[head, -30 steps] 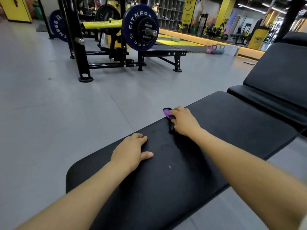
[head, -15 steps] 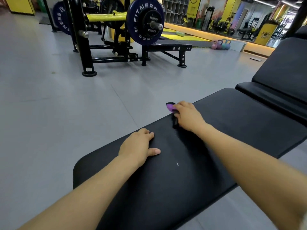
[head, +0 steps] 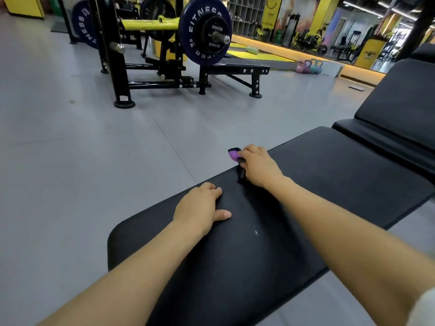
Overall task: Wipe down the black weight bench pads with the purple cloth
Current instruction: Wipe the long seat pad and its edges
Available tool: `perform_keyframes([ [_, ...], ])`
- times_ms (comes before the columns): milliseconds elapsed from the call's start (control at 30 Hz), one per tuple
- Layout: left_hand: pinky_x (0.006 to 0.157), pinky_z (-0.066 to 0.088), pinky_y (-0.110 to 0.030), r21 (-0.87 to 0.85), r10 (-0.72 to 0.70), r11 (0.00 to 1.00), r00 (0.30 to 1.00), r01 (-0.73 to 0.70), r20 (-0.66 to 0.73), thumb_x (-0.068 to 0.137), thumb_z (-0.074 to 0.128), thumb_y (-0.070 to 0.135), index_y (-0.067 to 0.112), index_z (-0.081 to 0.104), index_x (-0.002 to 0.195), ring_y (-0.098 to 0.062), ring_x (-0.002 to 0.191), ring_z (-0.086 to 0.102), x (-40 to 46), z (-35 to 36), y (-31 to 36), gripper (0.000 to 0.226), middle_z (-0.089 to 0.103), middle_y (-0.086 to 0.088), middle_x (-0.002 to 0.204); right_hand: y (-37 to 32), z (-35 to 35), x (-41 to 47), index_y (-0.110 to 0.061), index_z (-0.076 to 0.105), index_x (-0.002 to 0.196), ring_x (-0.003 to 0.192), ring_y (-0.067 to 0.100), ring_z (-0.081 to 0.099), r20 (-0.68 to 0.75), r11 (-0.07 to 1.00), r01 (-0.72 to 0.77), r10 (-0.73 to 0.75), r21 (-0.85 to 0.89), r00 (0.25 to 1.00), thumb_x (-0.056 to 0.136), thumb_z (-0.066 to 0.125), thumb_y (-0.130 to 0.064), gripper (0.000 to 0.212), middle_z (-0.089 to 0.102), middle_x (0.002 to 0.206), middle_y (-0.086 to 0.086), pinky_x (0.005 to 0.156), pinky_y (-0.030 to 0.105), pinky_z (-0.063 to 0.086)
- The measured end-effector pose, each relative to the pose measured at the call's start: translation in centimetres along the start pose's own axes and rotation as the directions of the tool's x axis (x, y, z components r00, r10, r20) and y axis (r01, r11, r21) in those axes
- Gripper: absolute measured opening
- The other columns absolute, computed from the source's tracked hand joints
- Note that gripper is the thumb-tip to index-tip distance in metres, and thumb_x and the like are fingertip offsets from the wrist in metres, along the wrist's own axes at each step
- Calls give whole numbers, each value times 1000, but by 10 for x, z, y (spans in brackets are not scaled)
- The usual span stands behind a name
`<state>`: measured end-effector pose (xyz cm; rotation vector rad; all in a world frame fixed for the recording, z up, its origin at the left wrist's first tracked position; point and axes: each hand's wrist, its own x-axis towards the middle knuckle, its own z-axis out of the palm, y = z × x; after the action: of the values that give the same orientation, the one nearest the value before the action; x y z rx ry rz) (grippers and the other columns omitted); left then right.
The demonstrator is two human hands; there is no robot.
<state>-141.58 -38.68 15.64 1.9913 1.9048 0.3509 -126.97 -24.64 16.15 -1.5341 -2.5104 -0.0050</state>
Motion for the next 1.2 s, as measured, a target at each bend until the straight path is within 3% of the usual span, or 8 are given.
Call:
perform_keyframes([
  [100, 105, 36, -34, 5, 3, 1000, 1000, -3, -4, 87, 57, 47, 23, 34, 143, -19, 133, 36, -1, 0, 0, 65, 31, 6, 148, -11, 3, -6, -14, 48, 131, 124, 24, 32, -21, 998, -65, 65, 13, 998, 98, 41, -18, 35, 42, 134, 2, 95, 39, 43],
  [267, 105, 36, -39, 21, 4, 1000, 1000, -3, -10, 88, 56, 45, 20, 40, 140, -20, 130, 39, -4, 0, 2, 60, 35, 3, 144, -33, -7, -111, -20, 43, 138, 126, 17, 31, -54, 975, 191, -186, 114, 981, 97, 45, -21, 42, 41, 137, -5, 100, 20, 29],
  [333, 105, 37, -40, 16, -6, 1000, 1000, 6, -8, 88, 56, 45, 21, 39, 140, -20, 129, 39, -5, 0, 3, 60, 35, 3, 144, -28, -11, -120, -20, 42, 139, 126, 17, 32, -38, 967, 222, -218, 126, 975, 97, 45, -21, 42, 41, 137, -5, 101, 21, 30],
  [400, 104, 38, -40, 15, -13, 1000, 1000, 13, -8, 88, 56, 45, 20, 38, 140, -21, 129, 39, -4, 1, 2, 60, 34, 3, 144, -15, -13, -92, -17, 43, 138, 126, 21, 33, -5, 984, 158, -159, 84, 987, 97, 45, -20, 41, 41, 137, -1, 102, 27, 34],
  [567, 102, 39, -41, -19, -25, 1000, 1000, 24, -19, 88, 57, 44, 20, 38, 140, -21, 129, 39, -1, 4, 0, 60, 35, 4, 143, 5, -6, -25, -12, 40, 138, 130, 25, 27, -30, 984, -176, 176, 18, 984, 98, 39, -18, 40, 37, 139, 5, 97, 36, 38],
  [867, 106, 36, -47, -8, -20, 1000, 1000, 20, 6, 90, 55, 42, 18, 36, 141, -23, 132, 36, -5, 2, 3, 60, 33, 2, 145, -21, -22, -173, -17, 41, 140, 128, 20, 32, -22, 998, 46, -45, 39, 999, 97, 46, -22, 43, 40, 139, -1, 100, 21, 30],
  [1033, 105, 36, -47, 6, -20, 1000, 1000, 20, 8, 90, 54, 43, 18, 35, 142, -24, 132, 35, -3, 3, 2, 61, 32, 2, 146, -14, -20, -128, -14, 40, 139, 131, 23, 27, 30, 1000, -24, 24, -3, 999, 99, 42, -21, 41, 35, 141, 2, 98, 35, 41],
  [1200, 104, 36, -43, 10, -45, 999, 999, 45, 18, 89, 57, 40, 18, 41, 138, -24, 129, 38, 1, 3, 5, 56, 34, 3, 144, 2, -13, -67, -10, 41, 134, 132, 24, 23, 10, 994, -105, 105, -22, 994, 99, 39, -19, 36, 33, 141, 4, 94, 41, 43],
])
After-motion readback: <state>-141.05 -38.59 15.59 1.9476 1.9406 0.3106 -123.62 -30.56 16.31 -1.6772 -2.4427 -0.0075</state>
